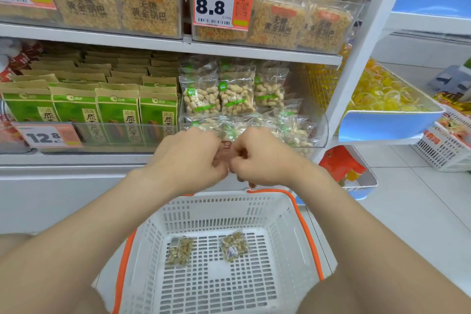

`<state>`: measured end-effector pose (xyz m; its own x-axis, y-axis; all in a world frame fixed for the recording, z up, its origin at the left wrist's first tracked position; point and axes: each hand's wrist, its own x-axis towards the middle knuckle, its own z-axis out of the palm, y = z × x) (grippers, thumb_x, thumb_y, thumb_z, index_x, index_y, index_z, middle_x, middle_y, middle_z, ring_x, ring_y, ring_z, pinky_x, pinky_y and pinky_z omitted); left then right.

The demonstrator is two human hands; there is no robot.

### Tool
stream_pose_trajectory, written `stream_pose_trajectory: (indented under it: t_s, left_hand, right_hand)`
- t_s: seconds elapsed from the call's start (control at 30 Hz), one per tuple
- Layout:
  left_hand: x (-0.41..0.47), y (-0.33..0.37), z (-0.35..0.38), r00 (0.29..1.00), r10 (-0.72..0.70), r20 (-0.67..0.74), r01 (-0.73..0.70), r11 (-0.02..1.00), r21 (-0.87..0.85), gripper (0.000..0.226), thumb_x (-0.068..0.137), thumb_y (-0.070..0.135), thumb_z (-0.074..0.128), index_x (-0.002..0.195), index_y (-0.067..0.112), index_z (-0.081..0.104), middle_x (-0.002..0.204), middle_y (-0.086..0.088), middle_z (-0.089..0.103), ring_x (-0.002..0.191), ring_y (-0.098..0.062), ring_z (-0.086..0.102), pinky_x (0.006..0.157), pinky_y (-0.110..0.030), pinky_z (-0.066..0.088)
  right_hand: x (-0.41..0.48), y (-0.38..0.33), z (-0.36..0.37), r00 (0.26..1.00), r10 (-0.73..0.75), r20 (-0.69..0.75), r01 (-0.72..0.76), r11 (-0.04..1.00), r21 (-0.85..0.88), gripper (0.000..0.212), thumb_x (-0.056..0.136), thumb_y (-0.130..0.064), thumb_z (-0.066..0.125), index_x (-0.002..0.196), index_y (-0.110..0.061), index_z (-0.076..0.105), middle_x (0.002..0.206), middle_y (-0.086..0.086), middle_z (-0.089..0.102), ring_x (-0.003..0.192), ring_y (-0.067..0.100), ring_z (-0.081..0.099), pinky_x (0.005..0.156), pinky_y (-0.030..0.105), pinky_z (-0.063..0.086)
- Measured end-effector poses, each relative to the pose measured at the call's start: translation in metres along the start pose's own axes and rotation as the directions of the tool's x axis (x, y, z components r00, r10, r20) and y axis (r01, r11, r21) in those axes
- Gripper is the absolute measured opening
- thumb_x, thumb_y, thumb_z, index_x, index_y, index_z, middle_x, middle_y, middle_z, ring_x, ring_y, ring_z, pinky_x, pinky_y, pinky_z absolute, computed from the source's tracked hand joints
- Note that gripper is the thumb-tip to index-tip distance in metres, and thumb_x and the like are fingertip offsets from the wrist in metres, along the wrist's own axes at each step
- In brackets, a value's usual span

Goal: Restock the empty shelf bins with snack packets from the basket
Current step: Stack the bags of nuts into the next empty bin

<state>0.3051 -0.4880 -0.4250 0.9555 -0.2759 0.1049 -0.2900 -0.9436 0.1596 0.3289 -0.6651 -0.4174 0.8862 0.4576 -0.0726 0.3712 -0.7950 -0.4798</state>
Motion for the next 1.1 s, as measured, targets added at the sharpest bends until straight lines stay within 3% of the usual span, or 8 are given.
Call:
stream_pose_trajectory:
  t_s: [0.1,0.23,0.37,0.57,0.73,0.87,0.97,1.1]
  left_hand:
    - [-0.012,0.007,0.017,0.967,0.068,0.247,-0.092,0.992,0.088,0.020,0.087,0.040,0.060,0.076,0.023,0.060,0.076,0.005,0.059,0.075,-0.022,0.059,0.055,-0.030,0.041]
    - [-0.012,0.008,0.051,0.893,0.133,0.431,-0.225,0.959,0.170,0.020,0.098,0.040,0.055,0.101,0.024,0.067,0.096,-0.001,0.063,0.090,-0.026,0.064,0.066,-0.035,0.050]
    - [-0.004,0.005,0.091,0.832,0.135,0.538,-0.253,0.955,0.151,0.019,0.097,0.017,0.056,0.112,0.015,0.068,0.096,-0.005,0.065,0.073,-0.026,0.055,0.053,-0.031,0.038]
    - [0.001,-0.003,0.138,0.745,0.149,0.650,-0.303,0.944,0.131,0.022,0.098,0.010,0.053,0.114,0.017,0.066,0.103,-0.005,0.063,0.085,-0.028,0.064,0.070,-0.039,0.056]
    - [0.001,-0.015,0.166,0.670,0.121,0.733,-0.312,0.941,0.130,0.023,0.101,0.010,0.052,0.118,0.015,0.066,0.113,-0.007,0.065,0.082,-0.024,0.062,0.062,-0.034,0.048]
    - [0.002,-0.020,0.178,0.653,0.082,0.753,-0.298,0.942,0.155,0.016,0.101,0.009,0.051,0.107,0.014,0.064,0.098,-0.004,0.062,0.073,-0.021,0.060,0.055,-0.032,0.042]
    - [0.005,-0.023,0.185,0.651,0.067,0.756,-0.281,0.947,0.157,0.011,0.102,0.011,0.051,0.100,0.015,0.061,0.094,-0.003,0.060,0.071,-0.019,0.059,0.056,-0.033,0.042]
    - [0.005,-0.029,0.193,0.644,0.064,0.762,-0.260,0.955,0.140,0.023,0.102,0.015,0.051,0.121,0.020,0.064,0.110,-0.004,0.064,0.089,-0.025,0.068,0.063,-0.034,0.049]
  right_hand:
    - [-0.005,0.018,0.028,0.965,0.072,0.253,-0.050,0.994,-0.093,0.023,0.085,-0.005,0.051,0.078,-0.002,0.073,0.072,0.014,0.075,0.052,0.015,0.072,0.058,0.039,0.064]
    - [0.012,0.060,0.082,0.903,0.204,0.377,-0.130,0.969,-0.212,0.032,0.089,-0.017,0.048,0.100,-0.007,0.077,0.089,0.011,0.078,0.073,0.024,0.076,0.075,0.047,0.065]
    - [0.026,0.092,0.122,0.846,0.286,0.450,-0.104,0.916,-0.386,0.028,0.095,-0.019,0.050,0.109,-0.011,0.073,0.117,0.008,0.070,0.103,0.031,0.066,0.090,0.043,0.058]
    - [0.039,0.139,0.203,0.803,0.445,0.396,-0.283,0.870,-0.403,0.026,0.094,-0.005,0.047,0.070,-0.014,0.044,0.082,0.007,0.051,0.079,0.029,0.053,0.074,0.036,0.045]
    - [0.028,0.173,0.285,0.740,0.490,0.460,-0.373,0.869,-0.325,0.003,0.096,-0.010,0.052,0.097,-0.011,0.055,0.111,0.010,0.062,0.100,0.032,0.062,0.084,0.040,0.054]
    - [0.019,0.198,0.339,0.717,0.505,0.480,-0.396,0.863,-0.315,0.055,0.095,-0.023,0.057,0.149,-0.026,0.046,0.157,0.007,0.036,0.137,0.035,0.050,0.110,0.050,0.047]
    - [0.013,0.193,0.352,0.725,0.528,0.442,-0.372,0.841,-0.393,0.073,0.091,-0.009,0.056,0.155,-0.036,0.033,0.162,0.009,0.017,0.125,0.045,0.053,0.107,0.054,0.045]
    - [0.009,0.190,0.355,0.704,0.523,0.482,-0.336,0.842,-0.423,0.085,0.089,-0.009,0.060,0.156,-0.047,0.023,0.165,0.018,0.008,0.126,0.049,0.051,0.111,0.054,0.039]
